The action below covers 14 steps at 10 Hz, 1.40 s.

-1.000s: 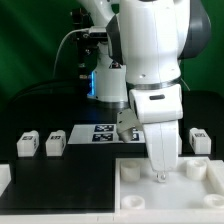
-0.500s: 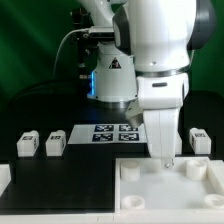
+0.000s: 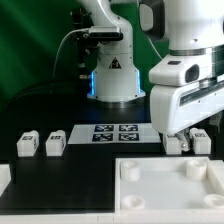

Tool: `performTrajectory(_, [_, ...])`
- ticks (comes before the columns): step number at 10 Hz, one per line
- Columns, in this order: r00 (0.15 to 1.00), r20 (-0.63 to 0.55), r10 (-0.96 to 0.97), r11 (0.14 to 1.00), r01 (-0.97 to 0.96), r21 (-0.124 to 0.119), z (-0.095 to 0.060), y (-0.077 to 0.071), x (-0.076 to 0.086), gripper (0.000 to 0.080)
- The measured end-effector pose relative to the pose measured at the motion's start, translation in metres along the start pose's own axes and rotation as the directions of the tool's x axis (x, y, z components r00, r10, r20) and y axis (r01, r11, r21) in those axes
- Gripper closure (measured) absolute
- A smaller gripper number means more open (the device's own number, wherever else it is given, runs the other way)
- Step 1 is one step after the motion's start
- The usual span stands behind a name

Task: Assemble one leg

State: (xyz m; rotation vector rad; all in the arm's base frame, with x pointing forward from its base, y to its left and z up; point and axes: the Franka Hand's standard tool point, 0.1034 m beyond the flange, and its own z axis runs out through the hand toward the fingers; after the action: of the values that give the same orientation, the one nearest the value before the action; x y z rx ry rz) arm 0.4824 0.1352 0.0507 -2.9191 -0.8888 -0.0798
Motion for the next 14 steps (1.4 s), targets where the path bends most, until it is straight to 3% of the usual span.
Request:
performTrajectory(2, [0.985, -0.002, 0.171, 0.985, -0.171, 0.011, 0.000, -0.002, 0.001, 0.0151])
performTrajectory(5, [0.835, 0.028, 0.550, 0.834, -0.550, 0.030, 0.003, -0.028, 0.000, 0.0151])
performTrajectory(9, [0.840, 0.055, 0.540, 0.840, -0.542, 0.028, 0.004, -0.033, -0.002, 0.0151])
performTrajectory(10, [0.829, 0.183, 0.528, 0.842, -0.539, 0.012, 0.004, -0.037, -0.013, 0.0151])
performTrajectory(12, [0.724, 0.464, 0.511, 0.818, -0.575, -0.004, 0.002, -0.046, -0.013, 0.0151])
performTrajectory(14, [0.614, 0.654, 0.443, 0.819, -0.573, -0.017, 0.007, -0.054, -0.018, 0.0151])
